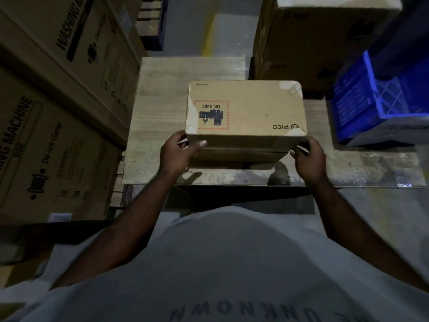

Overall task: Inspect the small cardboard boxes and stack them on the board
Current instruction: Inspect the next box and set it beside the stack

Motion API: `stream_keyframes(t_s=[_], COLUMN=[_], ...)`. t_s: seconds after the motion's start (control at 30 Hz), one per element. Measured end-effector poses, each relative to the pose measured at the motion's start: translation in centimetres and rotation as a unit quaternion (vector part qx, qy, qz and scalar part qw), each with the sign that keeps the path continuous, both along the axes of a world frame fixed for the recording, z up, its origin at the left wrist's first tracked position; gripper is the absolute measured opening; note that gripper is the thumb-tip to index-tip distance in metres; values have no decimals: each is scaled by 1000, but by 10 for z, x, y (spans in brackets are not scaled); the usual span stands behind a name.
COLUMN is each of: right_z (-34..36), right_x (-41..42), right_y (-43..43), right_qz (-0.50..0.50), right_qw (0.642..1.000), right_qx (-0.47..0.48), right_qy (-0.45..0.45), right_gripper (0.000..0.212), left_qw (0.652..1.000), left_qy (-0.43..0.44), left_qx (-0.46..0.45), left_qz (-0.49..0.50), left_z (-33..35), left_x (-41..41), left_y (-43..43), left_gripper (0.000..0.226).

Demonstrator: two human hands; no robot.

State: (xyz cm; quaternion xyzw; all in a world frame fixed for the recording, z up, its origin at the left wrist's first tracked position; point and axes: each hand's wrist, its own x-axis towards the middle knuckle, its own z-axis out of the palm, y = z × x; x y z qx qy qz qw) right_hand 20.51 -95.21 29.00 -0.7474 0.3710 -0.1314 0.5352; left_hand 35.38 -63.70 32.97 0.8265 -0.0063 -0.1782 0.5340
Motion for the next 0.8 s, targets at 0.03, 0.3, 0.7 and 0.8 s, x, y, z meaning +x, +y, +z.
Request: stream_keyframes(t_s=[0.03,0.3,0.7,0.8], right_z=[4,54,81,79], right_x=[0,33,90,95], right_y=[1,-13,-25,-29], right_qz=[-20,-85,18,26], right_qw=[999,986,997,996], right_qx=[36,104,54,76], right_qy=[-20,-98,50,51], right_gripper=[38,21,49,50], left_qw=[1000,995,997,992], left_qy=[-7,-1,66,81], left_qx=[-10,-52,-32,-88], left_qz=[6,87,40,44], left_z=[4,23,49,51], left_x=[-1,24,83,83], left_y=[-1,-15,-56,-63], left_gripper=[48,41,58,76])
